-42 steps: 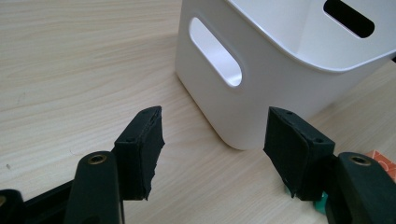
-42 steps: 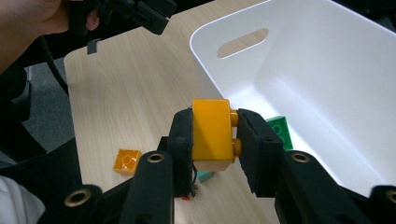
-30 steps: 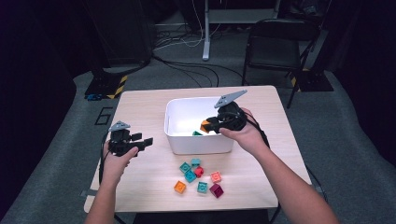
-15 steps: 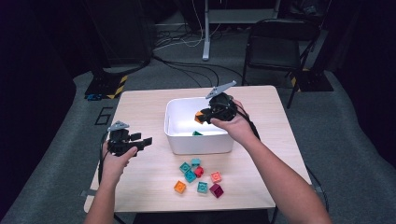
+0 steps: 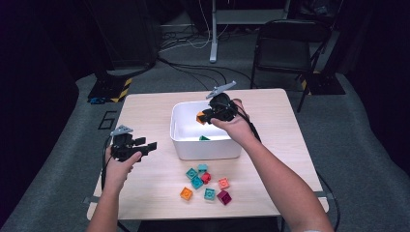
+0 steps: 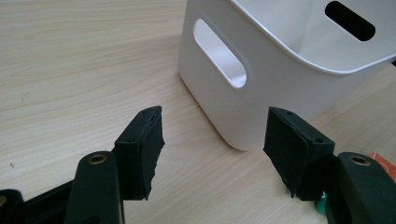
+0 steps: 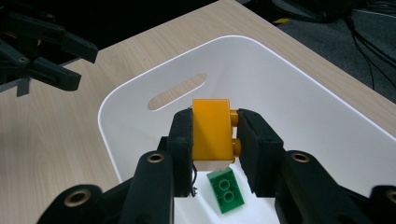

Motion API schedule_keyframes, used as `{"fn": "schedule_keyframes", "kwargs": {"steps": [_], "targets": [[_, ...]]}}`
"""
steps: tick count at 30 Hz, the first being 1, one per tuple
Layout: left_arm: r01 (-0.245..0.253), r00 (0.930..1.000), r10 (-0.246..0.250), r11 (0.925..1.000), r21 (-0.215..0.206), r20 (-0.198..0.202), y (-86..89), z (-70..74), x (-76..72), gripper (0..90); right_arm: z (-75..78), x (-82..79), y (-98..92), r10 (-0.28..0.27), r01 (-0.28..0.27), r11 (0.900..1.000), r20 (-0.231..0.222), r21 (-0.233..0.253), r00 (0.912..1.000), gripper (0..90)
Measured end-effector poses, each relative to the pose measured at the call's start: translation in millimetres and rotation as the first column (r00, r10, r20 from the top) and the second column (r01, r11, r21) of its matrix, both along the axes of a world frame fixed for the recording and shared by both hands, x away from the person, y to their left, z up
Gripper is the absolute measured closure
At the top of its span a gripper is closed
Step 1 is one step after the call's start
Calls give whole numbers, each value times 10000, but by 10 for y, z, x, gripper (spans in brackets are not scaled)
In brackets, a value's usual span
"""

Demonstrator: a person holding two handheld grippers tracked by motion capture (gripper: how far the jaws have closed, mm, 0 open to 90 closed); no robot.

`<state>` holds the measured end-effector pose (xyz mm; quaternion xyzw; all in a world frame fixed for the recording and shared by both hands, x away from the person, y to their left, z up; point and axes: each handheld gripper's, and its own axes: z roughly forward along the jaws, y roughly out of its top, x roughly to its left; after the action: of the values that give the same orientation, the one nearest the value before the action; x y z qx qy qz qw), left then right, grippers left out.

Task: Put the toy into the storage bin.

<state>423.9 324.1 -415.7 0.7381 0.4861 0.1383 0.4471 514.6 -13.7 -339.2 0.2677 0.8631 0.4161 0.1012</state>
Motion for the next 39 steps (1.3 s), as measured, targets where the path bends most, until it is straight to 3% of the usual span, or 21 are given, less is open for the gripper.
{"fn": "schedule_keyframes", "kwargs": {"steps": [12, 27, 32, 39], "targets": [[-17, 10000, 17, 10000, -52, 4, 18, -1, 2, 370, -144, 151, 192, 3, -9, 9993, -173, -367, 9999, 668], [-60, 10000, 60, 9999, -111, -31, 39, -14, 12, 371, -341, 346, 290, -145, 117, 9953, -280, -966, 9995, 666], [-62, 10000, 62, 9999, -117, -40, 44, -16, 13, 371, -369, 384, 292, -361, 311, 9938, -446, -1066, 9984, 640], [-88, 10000, 88, 9999, -130, -34, 58, -14, 13, 371, -322, 356, 248, -293, 269, 9933, -195, -1121, 9994, 595]]}}
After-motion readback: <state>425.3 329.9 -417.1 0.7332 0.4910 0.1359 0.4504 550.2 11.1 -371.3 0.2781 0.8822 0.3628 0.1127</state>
